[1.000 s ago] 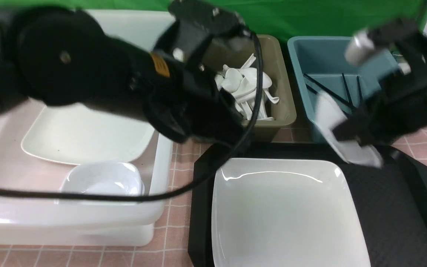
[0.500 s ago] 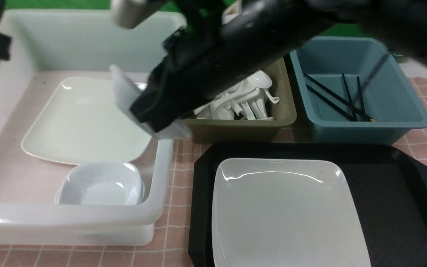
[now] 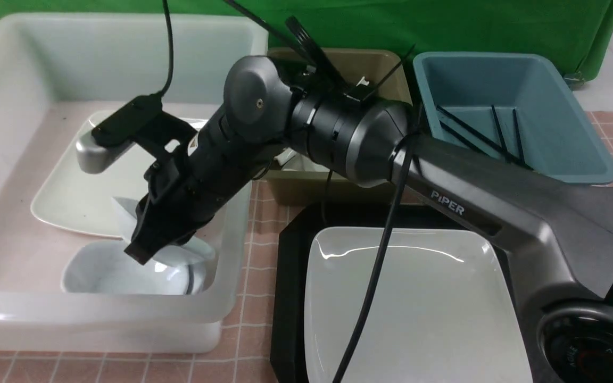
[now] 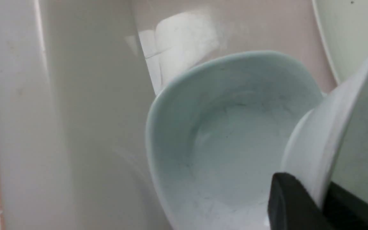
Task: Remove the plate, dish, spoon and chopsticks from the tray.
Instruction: Use the right arm to put the small plate into the large storage box on the left, then use the right arm to grab a plate from the dinner plate
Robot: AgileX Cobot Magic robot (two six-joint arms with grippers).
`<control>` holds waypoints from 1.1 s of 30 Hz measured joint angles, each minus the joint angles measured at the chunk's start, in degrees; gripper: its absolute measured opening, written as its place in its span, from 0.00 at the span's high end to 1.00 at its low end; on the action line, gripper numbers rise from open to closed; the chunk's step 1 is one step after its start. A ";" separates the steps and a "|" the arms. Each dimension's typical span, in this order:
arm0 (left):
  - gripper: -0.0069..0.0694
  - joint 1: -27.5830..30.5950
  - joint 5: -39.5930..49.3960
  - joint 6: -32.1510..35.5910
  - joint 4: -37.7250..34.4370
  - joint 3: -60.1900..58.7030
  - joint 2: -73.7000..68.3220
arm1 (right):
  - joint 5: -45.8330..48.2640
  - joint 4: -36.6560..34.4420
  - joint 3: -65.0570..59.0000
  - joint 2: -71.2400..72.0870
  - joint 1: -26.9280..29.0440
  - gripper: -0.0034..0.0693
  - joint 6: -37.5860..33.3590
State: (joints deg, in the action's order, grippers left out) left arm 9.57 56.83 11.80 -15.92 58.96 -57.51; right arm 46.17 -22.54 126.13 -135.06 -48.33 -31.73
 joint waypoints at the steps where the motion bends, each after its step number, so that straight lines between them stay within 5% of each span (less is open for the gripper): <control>1: 0.90 0.00 0.00 0.03 -0.12 0.00 0.00 | 0.00 0.00 0.00 0.00 0.00 0.80 0.00; 7: 0.90 0.00 -1.15 0.05 -0.68 0.00 0.00 | 0.71 -1.80 0.21 0.14 -0.54 0.31 3.89; 12: 0.90 0.00 -1.70 0.09 -0.77 0.00 0.00 | 2.00 -2.58 0.21 2.41 -1.72 0.25 4.10; 16: 0.90 0.00 -1.70 0.27 -0.77 0.00 0.00 | 3.23 -0.05 0.26 4.83 -1.64 0.30 4.47; 23: 0.90 -5.20 -1.99 4.48 -6.67 0.00 -0.12 | 18.74 18.93 2.24 16.22 4.37 0.89 11.88; 29: 0.90 -17.83 -2.66 5.35 -8.25 0.00 -1.70 | 18.74 21.02 -4.62 29.61 15.32 0.91 15.96; 33: 0.90 -26.12 -3.12 2.11 -4.72 0.00 -4.99 | 18.68 21.59 -21.31 42.81 25.92 0.91 17.97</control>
State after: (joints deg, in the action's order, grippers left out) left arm -16.55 53.71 13.91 -20.65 58.96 -62.50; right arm 64.85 -0.95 104.83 -92.25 -22.41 -13.76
